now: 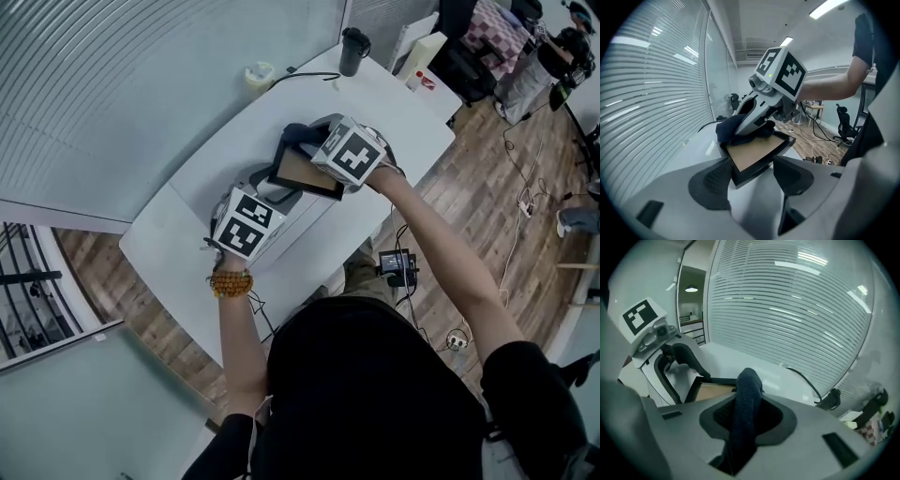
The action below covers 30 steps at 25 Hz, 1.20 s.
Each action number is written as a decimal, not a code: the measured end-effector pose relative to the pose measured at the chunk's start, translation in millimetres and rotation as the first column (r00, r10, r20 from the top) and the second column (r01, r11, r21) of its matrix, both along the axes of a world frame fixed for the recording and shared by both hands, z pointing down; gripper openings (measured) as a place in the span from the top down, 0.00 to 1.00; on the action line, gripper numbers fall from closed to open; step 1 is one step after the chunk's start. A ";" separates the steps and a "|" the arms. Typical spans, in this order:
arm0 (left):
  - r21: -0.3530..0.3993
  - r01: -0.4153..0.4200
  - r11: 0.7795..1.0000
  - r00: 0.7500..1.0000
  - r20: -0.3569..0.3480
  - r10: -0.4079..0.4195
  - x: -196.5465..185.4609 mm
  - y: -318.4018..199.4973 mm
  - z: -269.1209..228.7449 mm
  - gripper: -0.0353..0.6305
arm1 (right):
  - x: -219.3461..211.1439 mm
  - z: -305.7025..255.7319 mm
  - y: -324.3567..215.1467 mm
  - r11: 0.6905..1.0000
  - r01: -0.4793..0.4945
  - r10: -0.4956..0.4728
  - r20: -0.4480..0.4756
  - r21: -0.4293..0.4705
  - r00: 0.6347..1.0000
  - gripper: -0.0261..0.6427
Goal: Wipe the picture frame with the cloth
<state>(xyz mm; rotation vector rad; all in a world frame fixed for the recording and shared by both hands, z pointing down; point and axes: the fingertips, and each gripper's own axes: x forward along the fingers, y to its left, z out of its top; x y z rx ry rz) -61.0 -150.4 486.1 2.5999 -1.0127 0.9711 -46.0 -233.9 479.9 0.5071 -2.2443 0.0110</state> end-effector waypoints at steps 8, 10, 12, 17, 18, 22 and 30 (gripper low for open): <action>-0.002 0.002 1.000 1.000 -0.002 -0.002 1.0 -1.1 -0.1 0.53 | 0.5 0.7 13.7 0.978 0.083 -0.054 -0.147 0.194 0.988 0.85; -0.002 0.003 1.000 1.000 -0.002 -0.003 1.3 -1.2 -0.4 0.53 | -0.6 2.5 18.7 0.972 0.107 -0.069 -0.184 0.208 0.980 0.85; -0.003 0.002 1.000 1.000 -0.002 -0.002 1.9 -1.0 -0.3 0.53 | -2.2 4.2 28.9 0.980 0.113 -0.085 -0.173 0.162 0.981 0.85; 0.000 0.002 1.000 1.000 0.000 -0.002 2.1 -1.8 1.0 0.53 | -5.0 5.7 44.4 0.996 0.087 -0.085 -0.092 0.013 0.992 0.86; -0.001 0.002 1.000 1.000 0.000 -0.002 2.1 -1.8 1.1 0.53 | -6.0 5.3 47.0 0.996 0.089 -0.091 -0.075 -0.029 0.993 0.85; 0.001 0.003 1.000 1.000 0.008 -0.003 0.9 -0.4 -0.7 0.53 | -10.8 3.9 65.1 0.972 0.115 -0.120 -0.009 -0.206 0.993 0.85; 0.007 -0.001 1.000 1.000 -0.005 0.001 0.5 0.8 1.6 0.53 | -12.7 -16.3 90.9 0.807 0.278 -0.171 0.244 -0.522 0.955 0.85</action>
